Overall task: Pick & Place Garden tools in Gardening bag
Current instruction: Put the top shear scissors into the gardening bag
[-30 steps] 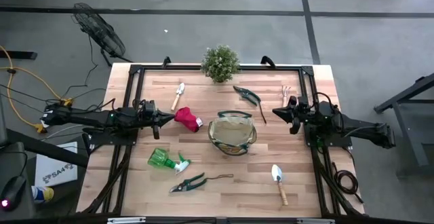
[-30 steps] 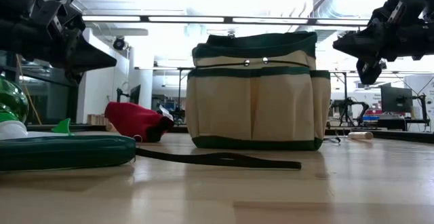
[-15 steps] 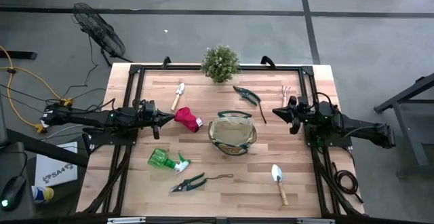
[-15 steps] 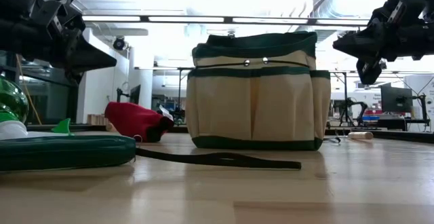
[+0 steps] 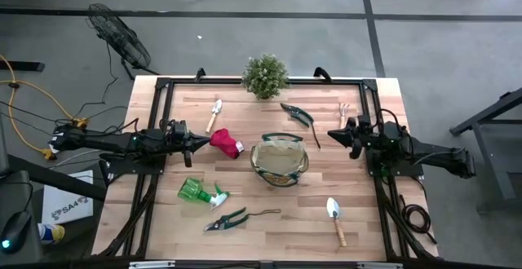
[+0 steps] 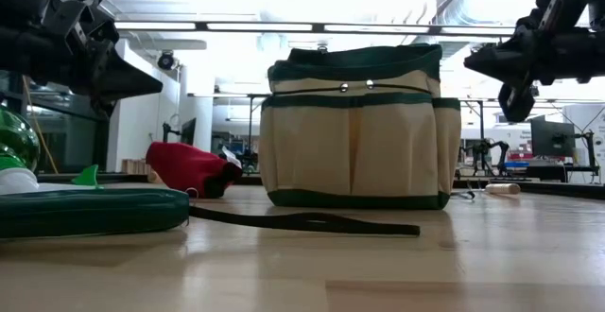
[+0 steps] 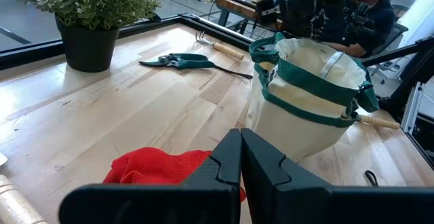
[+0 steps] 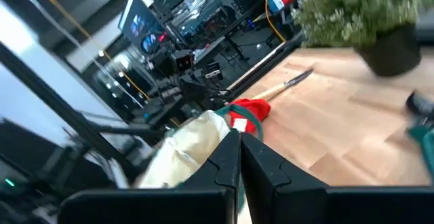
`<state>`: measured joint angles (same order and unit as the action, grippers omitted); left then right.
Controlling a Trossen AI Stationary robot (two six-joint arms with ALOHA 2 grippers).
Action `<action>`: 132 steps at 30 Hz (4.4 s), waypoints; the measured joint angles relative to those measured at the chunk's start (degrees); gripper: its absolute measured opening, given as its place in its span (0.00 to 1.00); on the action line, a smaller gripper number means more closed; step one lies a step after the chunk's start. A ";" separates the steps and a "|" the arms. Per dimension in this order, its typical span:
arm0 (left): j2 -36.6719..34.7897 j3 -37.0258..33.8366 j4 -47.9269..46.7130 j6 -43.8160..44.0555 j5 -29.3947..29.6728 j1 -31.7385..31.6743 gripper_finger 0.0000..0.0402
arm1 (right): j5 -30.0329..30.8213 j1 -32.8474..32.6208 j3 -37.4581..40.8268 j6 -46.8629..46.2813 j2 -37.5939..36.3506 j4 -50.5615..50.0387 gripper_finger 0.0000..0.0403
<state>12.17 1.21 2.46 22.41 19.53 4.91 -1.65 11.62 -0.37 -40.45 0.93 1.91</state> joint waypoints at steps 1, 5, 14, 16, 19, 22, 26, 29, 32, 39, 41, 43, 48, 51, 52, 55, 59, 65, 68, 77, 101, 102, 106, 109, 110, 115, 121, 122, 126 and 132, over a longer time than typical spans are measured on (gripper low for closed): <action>0.02 0.00 0.00 0.00 -0.02 -0.02 0.00 | -0.01 0.00 -0.01 -1.92 0.00 0.01 0.01; 0.01 0.00 0.00 0.00 0.00 0.00 0.00 | -3.10 0.02 0.00 -9.01 0.00 0.34 0.01; 0.01 0.00 0.00 0.00 -0.01 -0.01 0.00 | -5.56 0.00 -0.93 -14.90 0.38 -1.62 0.01; 0.02 0.00 0.00 0.00 0.00 -0.02 0.00 | -4.32 0.02 -2.74 -14.80 1.37 -5.92 0.01; 0.00 0.00 0.00 0.00 -0.01 -0.02 0.00 | -0.72 0.02 -7.45 -13.46 3.89 -13.82 0.01; 0.02 0.00 0.00 0.00 0.00 -0.02 0.00 | 2.82 0.02 -12.40 -13.35 8.10 -22.37 0.01; 0.00 0.00 0.00 0.00 0.00 0.00 0.00 | 4.67 0.00 -18.97 -13.56 15.96 -27.18 0.01; 0.00 0.00 0.00 0.00 0.00 -0.02 0.00 | 5.15 0.02 -23.25 -13.65 23.61 -30.38 0.01; 0.01 0.00 0.00 0.00 -0.01 -0.01 0.00 | 4.56 0.01 -27.78 -13.53 32.02 -32.57 0.01; 0.00 -0.01 0.00 0.00 0.00 -0.01 0.00 | 4.66 0.04 -37.29 -11.82 50.13 -40.49 0.01; 0.00 0.00 0.00 0.00 0.00 -0.02 0.00 | 4.68 0.21 -38.90 -11.04 53.59 -42.07 0.01; 0.02 0.00 0.00 0.00 0.00 0.00 0.00 | 4.52 0.44 -40.05 -9.67 56.54 -42.77 0.01; 0.01 0.00 0.00 0.00 0.00 -0.02 0.00 | 2.83 0.56 -40.62 -9.40 62.83 -44.27 0.02; 0.00 0.00 0.00 0.00 0.00 0.00 0.00 | 0.09 1.50 -40.62 -9.35 66.78 -44.22 0.06; 0.02 0.00 0.00 0.00 0.00 -0.02 0.00 | -0.21 1.70 -40.62 -9.23 68.18 -44.02 0.09; 0.02 0.00 0.00 0.00 -0.01 -0.01 0.00 | 0.30 2.41 -40.62 -8.80 72.32 -43.60 0.17; 0.02 -0.01 0.00 0.00 0.00 -0.02 0.00 | 2.41 2.84 -40.62 -9.05 76.78 -42.65 0.29; 0.00 0.00 0.00 0.00 0.00 -0.02 0.00 | 3.08 2.80 -40.62 -8.85 81.88 -38.47 0.38; 0.00 0.00 0.00 0.00 0.00 -0.02 0.00 | 3.04 2.80 -40.67 -9.19 83.83 -36.99 0.38; 0.00 0.00 0.00 0.00 0.00 0.00 0.00 | 3.53 2.80 -40.95 -8.83 88.17 -36.16 0.37; 0.00 0.00 0.00 0.00 -0.02 -0.02 0.00 | 6.27 2.73 -40.73 -4.31 89.13 -34.97 0.19; 0.00 0.00 0.00 0.00 -0.02 0.00 0.00 | 6.29 2.73 -40.73 -4.28 89.13 -34.88 0.17; 0.00 0.00 0.00 0.00 0.00 -0.01 0.00 | 6.45 2.76 -40.71 -4.26 89.19 -34.86 0.12; 0.01 0.00 0.00 0.00 -0.01 -0.01 0.00 | 6.53 2.75 -40.71 -4.26 89.22 -34.92 0.10; 0.00 0.00 0.00 0.00 -0.01 -0.01 0.00 | 6.55 2.75 -40.71 -4.26 89.24 -34.94 0.09; 0.01 0.00 0.00 0.00 -0.02 -0.02 0.00 | 6.58 2.78 -40.71 -4.26 89.24 -35.03 0.03; 0.02 0.00 0.00 0.00 -0.02 -0.01 0.00 | 6.45 2.78 -40.69 -4.27 89.22 -35.23 0.02; 0.01 0.00 0.00 0.00 0.00 -0.01 0.00 | 6.40 2.80 -40.69 -4.26 88.97 -35.40 0.02; 0.02 -0.02 0.00 0.00 0.00 -0.02 0.00 | 6.62 2.80 -40.46 -4.28 86.48 -36.47 0.01; 0.01 0.00 0.00 0.00 0.00 -0.01 0.00 | 7.20 2.80 -40.43 -4.44 80.21 -39.24 0.01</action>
<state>12.18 1.21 2.46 22.41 19.53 4.89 5.55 14.41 -40.80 -44.89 81.14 -37.34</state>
